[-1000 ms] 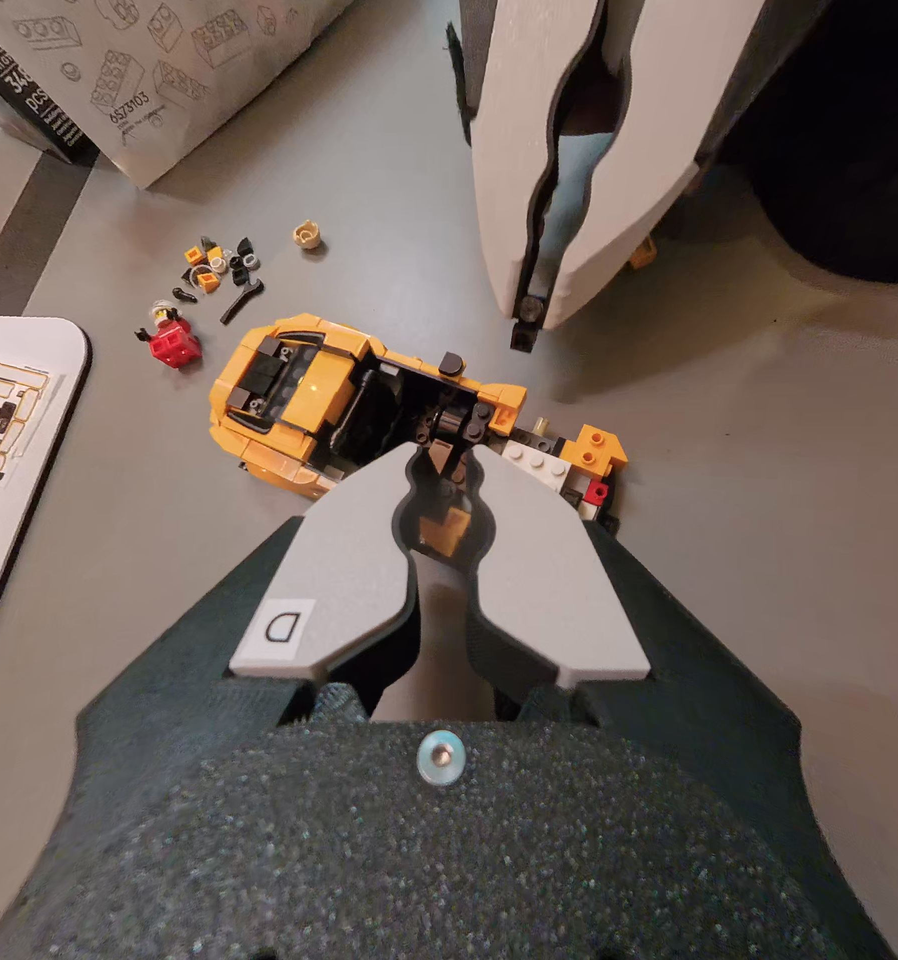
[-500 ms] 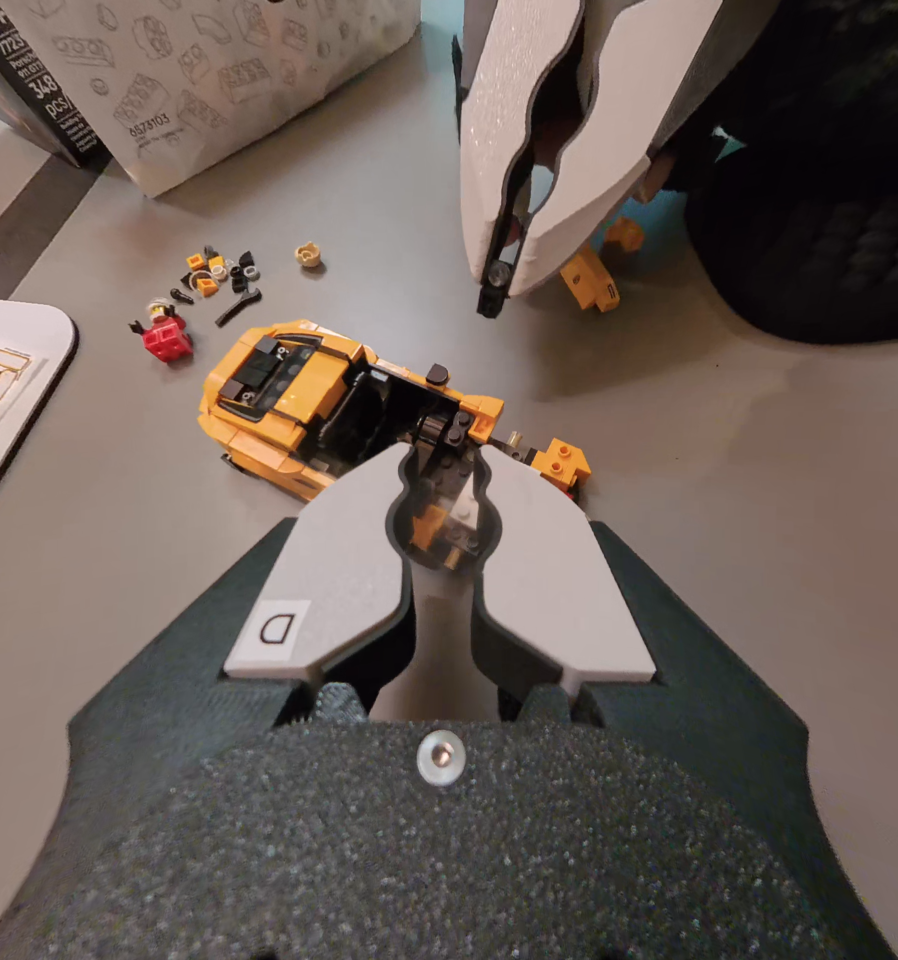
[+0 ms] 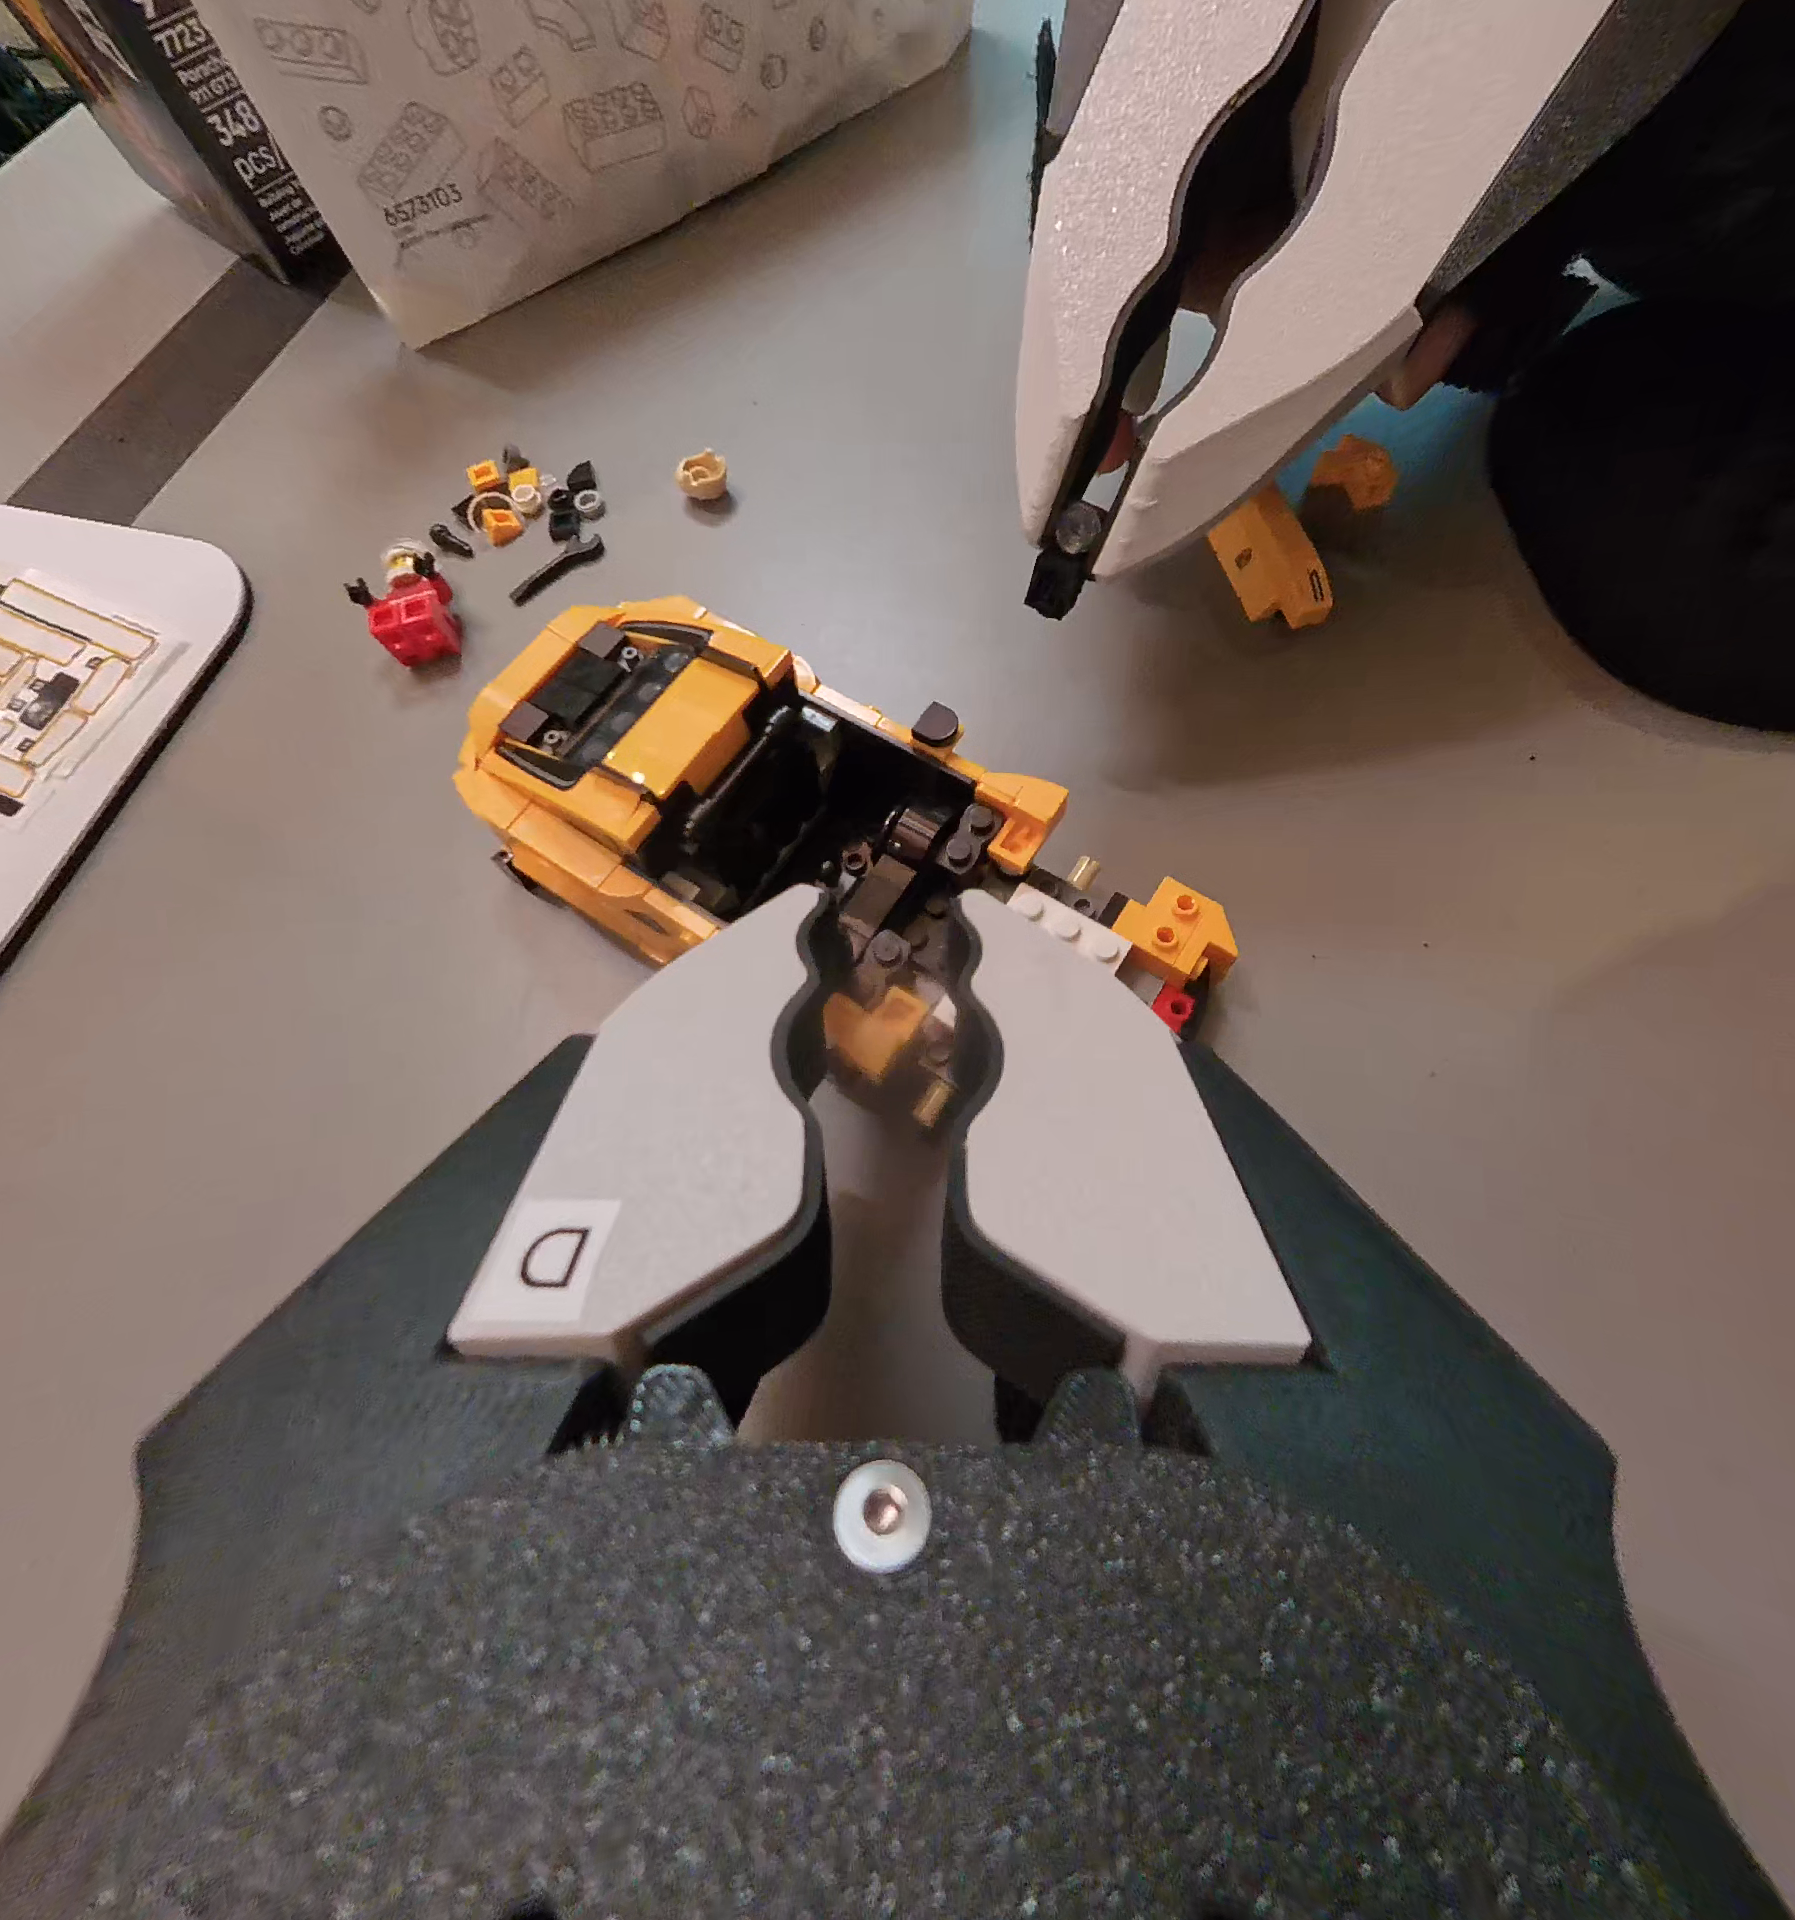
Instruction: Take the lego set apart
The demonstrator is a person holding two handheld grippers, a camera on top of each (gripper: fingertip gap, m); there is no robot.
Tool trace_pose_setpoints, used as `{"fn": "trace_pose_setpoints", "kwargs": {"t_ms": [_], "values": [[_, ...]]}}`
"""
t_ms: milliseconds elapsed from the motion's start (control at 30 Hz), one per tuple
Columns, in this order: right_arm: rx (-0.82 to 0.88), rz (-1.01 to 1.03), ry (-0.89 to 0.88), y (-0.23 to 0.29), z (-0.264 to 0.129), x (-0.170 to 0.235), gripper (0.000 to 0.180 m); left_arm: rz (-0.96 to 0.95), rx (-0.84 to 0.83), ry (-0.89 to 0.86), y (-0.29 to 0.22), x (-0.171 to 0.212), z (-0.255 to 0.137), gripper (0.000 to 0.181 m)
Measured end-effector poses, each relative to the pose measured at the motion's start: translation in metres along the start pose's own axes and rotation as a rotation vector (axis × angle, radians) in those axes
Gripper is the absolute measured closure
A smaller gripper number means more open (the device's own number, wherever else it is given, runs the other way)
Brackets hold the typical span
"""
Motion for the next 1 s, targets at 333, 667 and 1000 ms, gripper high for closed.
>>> {"fn": "trace_pose_setpoints", "kwargs": {"t_ms": [333,667,1000], "values": [[-0.012,-0.004,-0.003,0.003,0.004,0.001,0.172,-0.035,-0.005,-0.088,-0.005,-0.014,-0.012,0.162],[-0.021,-0.013,-0.036,0.006,0.006,-0.006,0.172,-0.09,0.15,-0.144,-0.024,-0.031,-0.039,0.163],[-0.045,-0.031,-0.139,0.017,0.006,-0.028,0.172,-0.196,0.169,-0.267,-0.016,-0.025,-0.039,0.165]]}}
Point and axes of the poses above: each gripper's, where its closed fingertips meet, z out along the fingers, x out of its underside, y = z × x across the jaws, the point moved 1 cm from there along -z, back along the fingers, and after that the axes turned 11 degrees about -x, right-handed, at the moved point
